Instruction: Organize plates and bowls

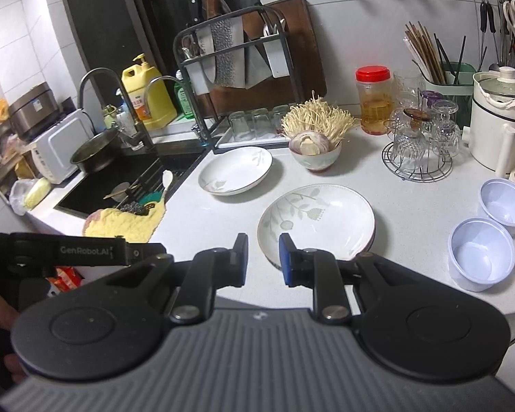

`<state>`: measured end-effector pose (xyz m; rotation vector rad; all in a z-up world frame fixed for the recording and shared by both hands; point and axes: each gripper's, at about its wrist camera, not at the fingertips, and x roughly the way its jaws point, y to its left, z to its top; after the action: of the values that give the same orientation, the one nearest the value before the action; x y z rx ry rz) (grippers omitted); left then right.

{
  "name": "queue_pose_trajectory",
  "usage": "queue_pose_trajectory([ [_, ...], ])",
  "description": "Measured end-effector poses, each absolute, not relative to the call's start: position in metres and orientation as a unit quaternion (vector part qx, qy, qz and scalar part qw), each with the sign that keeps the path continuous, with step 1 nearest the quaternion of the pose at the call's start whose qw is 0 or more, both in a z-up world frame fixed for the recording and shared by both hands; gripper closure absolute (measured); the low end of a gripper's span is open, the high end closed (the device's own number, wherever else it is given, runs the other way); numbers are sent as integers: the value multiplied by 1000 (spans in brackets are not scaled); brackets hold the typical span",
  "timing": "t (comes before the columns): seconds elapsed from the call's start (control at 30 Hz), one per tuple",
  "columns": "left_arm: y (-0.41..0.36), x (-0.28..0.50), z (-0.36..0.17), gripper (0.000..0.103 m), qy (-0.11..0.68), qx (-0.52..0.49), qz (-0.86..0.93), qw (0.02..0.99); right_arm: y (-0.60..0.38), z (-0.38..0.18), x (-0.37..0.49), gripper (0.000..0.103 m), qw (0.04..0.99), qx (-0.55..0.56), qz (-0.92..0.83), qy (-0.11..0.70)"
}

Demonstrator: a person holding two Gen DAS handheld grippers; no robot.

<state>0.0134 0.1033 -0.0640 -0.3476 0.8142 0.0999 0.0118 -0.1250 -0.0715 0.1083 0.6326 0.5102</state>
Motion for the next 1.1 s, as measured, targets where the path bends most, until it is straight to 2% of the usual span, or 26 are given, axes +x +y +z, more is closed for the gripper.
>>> queue_pose_trajectory([
  [0.23, 146, 68, -65, 37, 393, -171, 33, 903, -95, -74, 47, 79, 925, 49, 225, 302],
  [0.27, 155, 78, -65, 36, 394, -176, 32, 902, -91, -73, 52, 69, 926, 49, 223, 300],
  [0.3, 164, 87, -66, 36, 395, -181, 32, 900, -86, -73, 58, 52, 927, 52, 221, 299],
  [0.37, 180, 105, -67, 35, 394, -189, 31, 899, -77, -73, 71, 37, 929, 59, 215, 296],
  [0.4, 188, 114, -68, 35, 395, -190, 32, 898, -72, -74, 78, 33, 930, 62, 209, 296],
  [0.87, 293, 217, -125, 35, 425, -202, 45, 881, 15, -117, 185, 34, 905, 82, 211, 362],
  [1.1, 331, 258, -155, 35, 434, -198, 37, 878, 56, -146, 232, 40, 899, 82, 200, 380],
])
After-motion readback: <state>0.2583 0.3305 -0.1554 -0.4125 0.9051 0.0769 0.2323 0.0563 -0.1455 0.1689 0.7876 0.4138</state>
